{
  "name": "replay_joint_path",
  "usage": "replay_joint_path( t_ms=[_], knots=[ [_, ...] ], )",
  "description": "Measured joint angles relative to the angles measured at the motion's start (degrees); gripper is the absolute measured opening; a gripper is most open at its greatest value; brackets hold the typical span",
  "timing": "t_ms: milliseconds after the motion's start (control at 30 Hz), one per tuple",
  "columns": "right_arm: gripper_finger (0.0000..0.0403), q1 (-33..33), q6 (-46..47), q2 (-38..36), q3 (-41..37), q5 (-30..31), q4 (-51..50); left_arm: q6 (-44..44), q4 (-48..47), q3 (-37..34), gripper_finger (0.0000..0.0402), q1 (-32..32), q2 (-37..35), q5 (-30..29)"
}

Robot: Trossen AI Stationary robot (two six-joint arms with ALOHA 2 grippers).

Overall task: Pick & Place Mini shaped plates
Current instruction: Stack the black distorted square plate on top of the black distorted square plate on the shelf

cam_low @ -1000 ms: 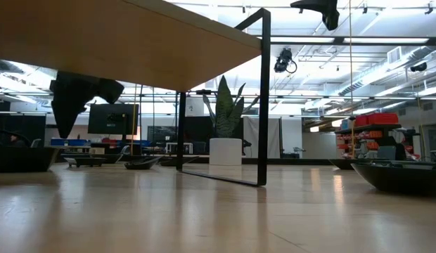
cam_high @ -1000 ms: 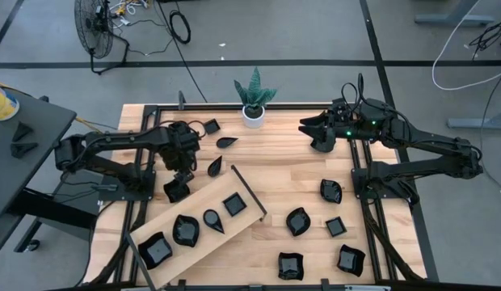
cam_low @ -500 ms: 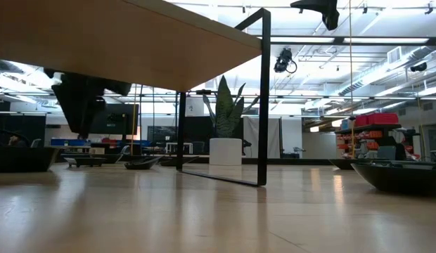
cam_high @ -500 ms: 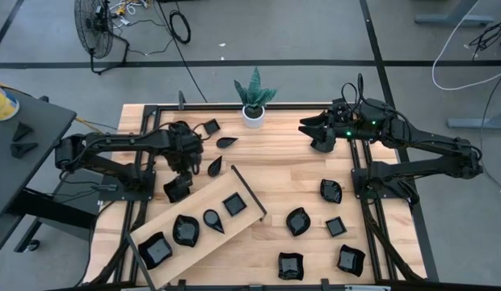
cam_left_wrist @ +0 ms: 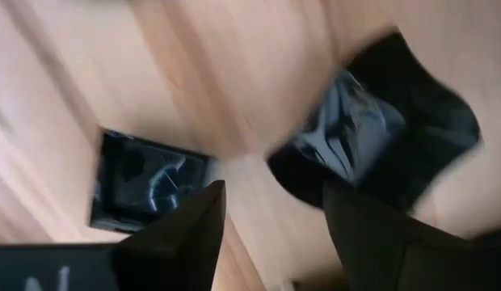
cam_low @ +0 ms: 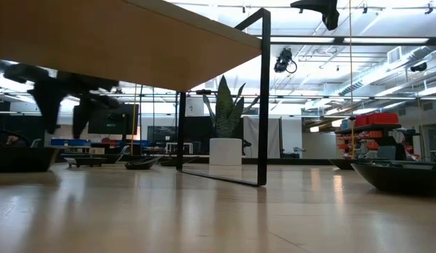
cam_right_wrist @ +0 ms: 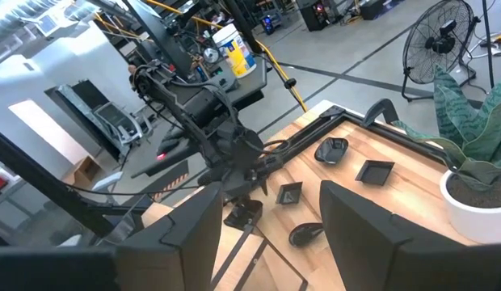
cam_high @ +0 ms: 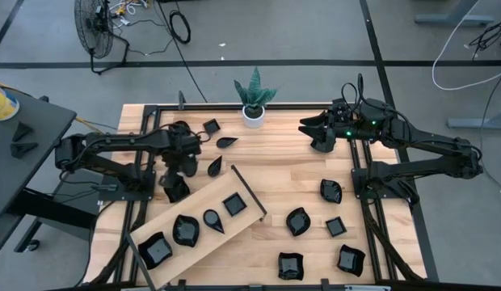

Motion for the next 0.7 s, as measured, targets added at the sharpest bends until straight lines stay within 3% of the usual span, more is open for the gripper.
replay_joint_path(
  t_ms=[267,500,700],
  knots=[
    [0.0210,0.00,-1.05,0.00,0.00,0.00,0.00,7.41,-1.77,0.00,0.0191,0.00,0.02,1.51],
    [0.0210,0.00,-1.14,0.00,0.00,0.00,-0.02,7.64,-1.71,0.00,0.0190,1.27,0.27,4.32],
    [0.0210,0.02,-1.14,0.00,0.00,-0.01,-0.09,6.14,-1.49,0.00,0.0190,2.52,4.54,4.62]
  ],
)
